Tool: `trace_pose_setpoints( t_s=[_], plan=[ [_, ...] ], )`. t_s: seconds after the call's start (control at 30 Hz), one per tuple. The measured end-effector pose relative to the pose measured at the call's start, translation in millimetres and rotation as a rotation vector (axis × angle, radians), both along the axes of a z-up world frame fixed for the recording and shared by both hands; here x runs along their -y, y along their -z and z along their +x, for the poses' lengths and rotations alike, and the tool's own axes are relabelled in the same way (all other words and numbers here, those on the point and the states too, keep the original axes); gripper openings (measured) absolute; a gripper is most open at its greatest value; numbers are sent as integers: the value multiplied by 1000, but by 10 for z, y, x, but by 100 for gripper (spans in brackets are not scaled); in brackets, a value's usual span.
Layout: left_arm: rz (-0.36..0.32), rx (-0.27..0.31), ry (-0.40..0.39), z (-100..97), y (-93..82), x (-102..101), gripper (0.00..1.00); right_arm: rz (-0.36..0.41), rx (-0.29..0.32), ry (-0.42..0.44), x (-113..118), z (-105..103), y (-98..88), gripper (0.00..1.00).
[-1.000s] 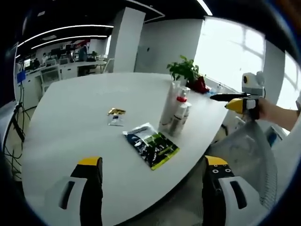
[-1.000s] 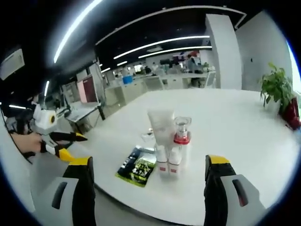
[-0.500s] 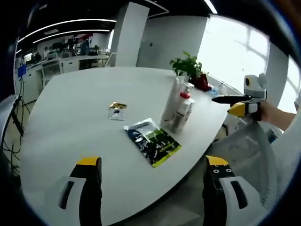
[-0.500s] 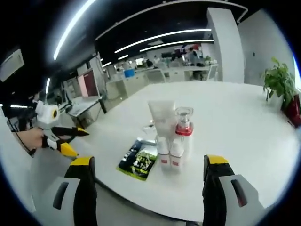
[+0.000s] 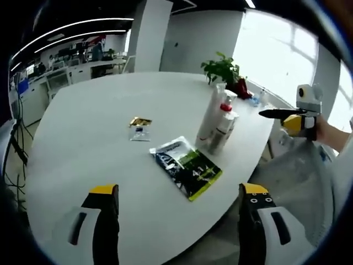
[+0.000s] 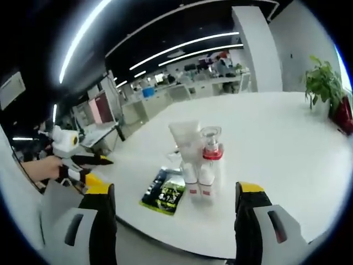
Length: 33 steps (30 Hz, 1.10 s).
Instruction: Arrange the skincare products in the storage area until every visible bottle or jar stands upright without overlapping.
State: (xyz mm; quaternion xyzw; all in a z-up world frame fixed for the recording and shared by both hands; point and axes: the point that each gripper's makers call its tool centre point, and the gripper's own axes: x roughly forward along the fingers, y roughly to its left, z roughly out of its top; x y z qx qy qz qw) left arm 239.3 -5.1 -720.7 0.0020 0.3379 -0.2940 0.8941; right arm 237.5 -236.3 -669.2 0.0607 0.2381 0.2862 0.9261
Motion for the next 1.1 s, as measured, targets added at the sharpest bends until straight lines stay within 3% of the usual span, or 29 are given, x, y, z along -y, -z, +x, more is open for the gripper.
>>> trace_pose_setpoints(
  t_s=[0.1, 0.43, 0.7, 1.1],
  plan=[
    [48, -27, -5, 57, 68, -9, 80, 7, 0, 4, 20, 6, 4, 87],
    [85, -70, 9, 352, 248, 58, 79, 18, -15, 1, 4, 11, 26, 85],
    [142, -77, 70, 638, 372, 129, 79, 15, -27, -17, -25, -7, 52, 84],
    [189, -109, 69, 1019, 562, 171, 75, -9, -29, -17, -25, -2, 75, 82]
  ],
)
